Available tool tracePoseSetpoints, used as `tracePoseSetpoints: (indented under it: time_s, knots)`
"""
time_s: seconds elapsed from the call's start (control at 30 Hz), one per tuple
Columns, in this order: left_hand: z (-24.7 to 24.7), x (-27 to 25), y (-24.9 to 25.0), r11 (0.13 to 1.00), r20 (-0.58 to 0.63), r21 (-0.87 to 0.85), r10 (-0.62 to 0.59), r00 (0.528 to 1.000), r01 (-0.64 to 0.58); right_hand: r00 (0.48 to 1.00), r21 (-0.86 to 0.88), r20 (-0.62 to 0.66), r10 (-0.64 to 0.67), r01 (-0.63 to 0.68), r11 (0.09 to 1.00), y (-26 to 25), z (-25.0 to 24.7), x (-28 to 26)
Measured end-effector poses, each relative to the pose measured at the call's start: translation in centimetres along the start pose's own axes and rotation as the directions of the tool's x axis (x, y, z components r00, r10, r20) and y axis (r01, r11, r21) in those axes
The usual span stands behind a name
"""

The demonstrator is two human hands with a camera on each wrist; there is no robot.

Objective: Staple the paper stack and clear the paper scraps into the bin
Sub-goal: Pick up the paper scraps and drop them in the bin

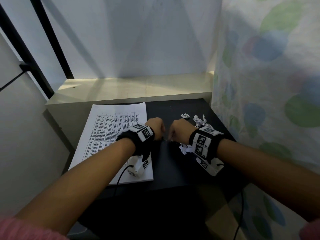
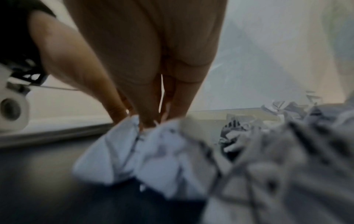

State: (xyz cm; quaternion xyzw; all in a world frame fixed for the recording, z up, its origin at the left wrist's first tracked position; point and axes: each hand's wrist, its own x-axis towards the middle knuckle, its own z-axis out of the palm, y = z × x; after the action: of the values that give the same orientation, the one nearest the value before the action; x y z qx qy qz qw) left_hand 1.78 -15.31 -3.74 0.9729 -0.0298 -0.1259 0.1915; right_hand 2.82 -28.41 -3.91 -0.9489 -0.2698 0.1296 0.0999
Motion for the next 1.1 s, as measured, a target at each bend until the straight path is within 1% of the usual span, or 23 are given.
tracePoseSetpoints:
  time_s: [0.13,0.27,0.5,0.6,0.7,0.77,0.9,1.0,1.1]
  knots:
    - [-0.1,0.1,0.0,1.000,0.038,0.014,0.008,0.999,-0.008,0.996,0.083,0.074,0.048,-0.054,0.995,0.2,-0.7,0.5]
    - [0.1,-0.1,0.3,0.999,0.106,0.033,0.037,0.994,-0.040,0.991,0.060,0.129,0.045,-0.053,0.997,0.0,-0.9,0.5]
    - [0.4,0.0,1.2,0.999,0.080,0.036,0.022,0.997,-0.025,0.993,0.042,0.112,0.029,-0.033,0.999,0.5,-0.3,-0.1]
    - [0.6,0.0,1.2,0.999,0.066,0.033,0.002,0.998,-0.004,0.991,0.038,0.130,0.045,-0.050,0.998,0.5,-0.6,-0.1]
    - [0.7,0.2,0.9,1.000,0.061,0.026,0.007,0.998,-0.008,0.986,0.022,0.153,0.067,-0.071,0.997,0.6,-1.3,-0.2]
    - [0.7,0.2,0.8,1.000,0.061,0.009,0.004,0.998,-0.005,0.987,0.051,0.138,0.077,-0.085,0.995,1.0,-1.9,-0.2]
    - [0.7,0.3,1.0,1.000,0.061,-0.023,0.008,0.998,-0.007,0.994,0.143,0.053,0.097,-0.104,0.984,1.9,-2.8,-0.2]
    - [0.9,0.6,1.7,0.999,0.083,-0.032,0.024,0.996,-0.022,0.995,0.143,0.009,0.100,-0.100,0.985,2.3,-3.1,-0.4]
    - [1.2,0.6,2.5,0.997,0.090,-0.057,0.047,0.995,-0.042,0.991,0.149,0.007,0.130,-0.130,0.980,2.6,-3.2,-0.9]
